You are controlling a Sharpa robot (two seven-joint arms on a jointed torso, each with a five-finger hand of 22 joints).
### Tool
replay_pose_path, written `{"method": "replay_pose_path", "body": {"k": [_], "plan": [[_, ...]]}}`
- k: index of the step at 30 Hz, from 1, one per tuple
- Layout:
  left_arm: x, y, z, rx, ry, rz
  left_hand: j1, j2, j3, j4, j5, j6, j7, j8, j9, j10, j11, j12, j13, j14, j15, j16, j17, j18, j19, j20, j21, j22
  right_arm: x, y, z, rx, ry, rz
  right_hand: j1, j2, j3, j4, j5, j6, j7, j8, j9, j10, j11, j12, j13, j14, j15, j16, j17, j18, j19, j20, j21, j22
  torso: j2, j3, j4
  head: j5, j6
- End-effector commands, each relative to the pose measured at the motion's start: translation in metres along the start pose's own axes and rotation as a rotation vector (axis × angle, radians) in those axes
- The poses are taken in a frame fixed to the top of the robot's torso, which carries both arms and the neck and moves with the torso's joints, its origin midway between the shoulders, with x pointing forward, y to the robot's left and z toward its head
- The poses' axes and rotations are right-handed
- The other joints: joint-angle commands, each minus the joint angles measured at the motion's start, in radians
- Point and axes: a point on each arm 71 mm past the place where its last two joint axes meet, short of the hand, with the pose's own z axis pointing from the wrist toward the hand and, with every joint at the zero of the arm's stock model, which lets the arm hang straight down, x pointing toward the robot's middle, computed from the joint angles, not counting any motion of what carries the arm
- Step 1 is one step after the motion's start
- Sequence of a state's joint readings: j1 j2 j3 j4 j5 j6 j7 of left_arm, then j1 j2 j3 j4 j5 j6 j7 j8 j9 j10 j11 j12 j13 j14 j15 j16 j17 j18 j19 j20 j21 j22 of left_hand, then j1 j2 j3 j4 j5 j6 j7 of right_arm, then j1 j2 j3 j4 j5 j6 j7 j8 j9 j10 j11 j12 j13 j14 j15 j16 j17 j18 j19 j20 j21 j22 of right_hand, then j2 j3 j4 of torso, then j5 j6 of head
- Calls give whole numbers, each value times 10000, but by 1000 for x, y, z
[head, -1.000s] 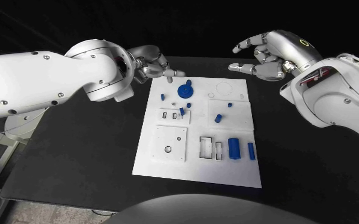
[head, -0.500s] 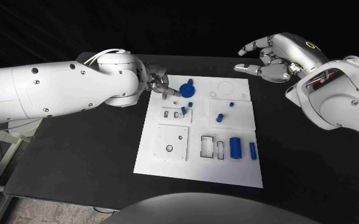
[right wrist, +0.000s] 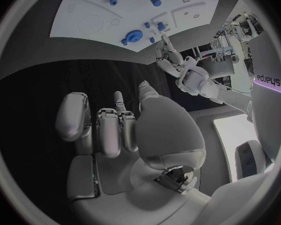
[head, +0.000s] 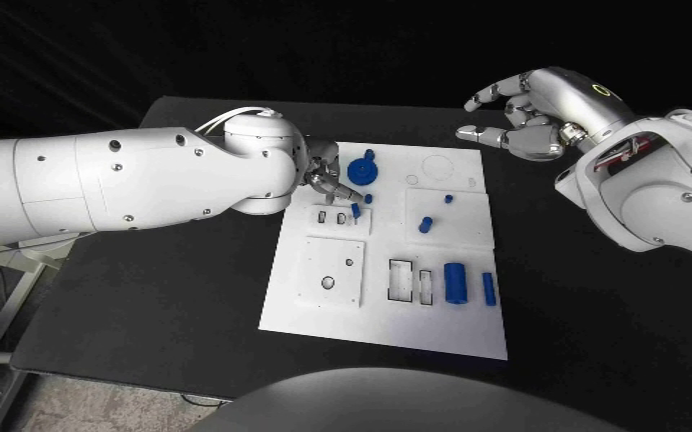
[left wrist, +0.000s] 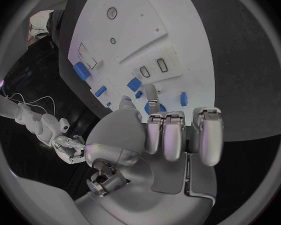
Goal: Assemble the parts on the task board
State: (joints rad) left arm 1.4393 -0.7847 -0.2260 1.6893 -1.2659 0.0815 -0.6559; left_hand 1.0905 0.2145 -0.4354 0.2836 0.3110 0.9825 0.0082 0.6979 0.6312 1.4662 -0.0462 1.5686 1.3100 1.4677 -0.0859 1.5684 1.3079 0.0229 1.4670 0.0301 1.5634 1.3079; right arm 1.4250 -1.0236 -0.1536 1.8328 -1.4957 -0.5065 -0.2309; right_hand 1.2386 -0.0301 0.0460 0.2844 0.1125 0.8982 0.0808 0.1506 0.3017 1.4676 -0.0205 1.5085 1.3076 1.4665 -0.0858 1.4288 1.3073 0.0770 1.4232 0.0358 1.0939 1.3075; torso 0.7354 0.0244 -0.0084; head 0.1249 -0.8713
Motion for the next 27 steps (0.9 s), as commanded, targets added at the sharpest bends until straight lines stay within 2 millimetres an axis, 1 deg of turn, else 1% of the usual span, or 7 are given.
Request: {"method": "replay_pose_path", "body": {"k": [1,4,7,11,13,22,27], "plan": [[2,-5,2,-52,73,219,7,95,42,34,-73,87,0,-81,22,1046,-60,21,2608,1031,-64,24,2629,-152,787,-86,-31,2318,2,-2,0,200,193,31,25,116,-29,-3,37,58,12,-66,-12,511,66,-61,2011,647,91,-38,800,161,-95,-6,-39,1352,-7,-5,5,-9,-14],[3,-9,4,-10,55,260,-41,117,67,44,-176,138,1,-179,57,1046,-62,21,2608,1031,-68,24,2629,-143,759,-91,-43,2286,3,-3,0,265,257,34,32,130,-28,-5,48,58,13,-69,-16,502,66,-74,1999,641,91,-61,772,167,-103,-6,-70,1343,-9,-10,8,-17,-14],[3,-13,6,59,-122,203,-223,160,89,39,-596,213,14,-393,147,1046,-54,21,2608,1031,-66,24,2629,-118,673,-94,-83,2185,3,-5,0,324,295,30,38,143,-27,-8,56,58,14,-72,-20,499,67,-79,1994,636,91,-81,748,170,-107,-6,-92,1337,-10,0,10,10,-14],[-2,-16,6,19,-1003,599,-479,175,95,47,-872,459,-39,-448,337,1046,-98,21,2608,1031,-108,24,2629,-152,792,-118,-34,2327,5,-6,-1,384,349,29,41,153,-26,-9,61,58,15,-75,-22,501,67,-78,1996,633,91,-93,734,172,-109,-6,-103,1334,3,-9,-13,35,-14],[-4,-16,6,-45,-1391,931,-609,187,132,37,-999,647,-98,-424,486,1046,-152,21,2608,1031,-154,24,2629,-170,852,-158,-9,2399,5,-7,-1,421,401,29,41,153,-26,-9,61,58,15,-75,-22,501,67,-78,1996,633,91,-93,734,172,-109,-6,-103,1334,-4,-1,-9,23,-14],[1,-18,8,-245,-883,1469,-754,191,234,14,-1077,750,-151,-480,732,1046,-225,21,2608,1031,-235,24,2629,-162,834,-238,-21,2370,8,-10,-1,535,518,14,42,159,-26,-8,64,59,16,-75,-24,508,67,-69,2004,635,91,-87,742,172,-108,-7,-103,1334,-11,8,1,15,-14],[3,-20,9,-226,-676,1461,-645,137,394,-71,-888,710,-162,-597,912,1046,-245,21,2608,1031,-263,24,2629,-145,784,-274,-50,2304,8,-11,-1,573,565,7,40,166,-27,-6,67,63,16,-75,-25,507,68,-72,2001,633,91,-98,729,171,-106,-7,-104,1334,-10,4,-6,18,-14]]}}
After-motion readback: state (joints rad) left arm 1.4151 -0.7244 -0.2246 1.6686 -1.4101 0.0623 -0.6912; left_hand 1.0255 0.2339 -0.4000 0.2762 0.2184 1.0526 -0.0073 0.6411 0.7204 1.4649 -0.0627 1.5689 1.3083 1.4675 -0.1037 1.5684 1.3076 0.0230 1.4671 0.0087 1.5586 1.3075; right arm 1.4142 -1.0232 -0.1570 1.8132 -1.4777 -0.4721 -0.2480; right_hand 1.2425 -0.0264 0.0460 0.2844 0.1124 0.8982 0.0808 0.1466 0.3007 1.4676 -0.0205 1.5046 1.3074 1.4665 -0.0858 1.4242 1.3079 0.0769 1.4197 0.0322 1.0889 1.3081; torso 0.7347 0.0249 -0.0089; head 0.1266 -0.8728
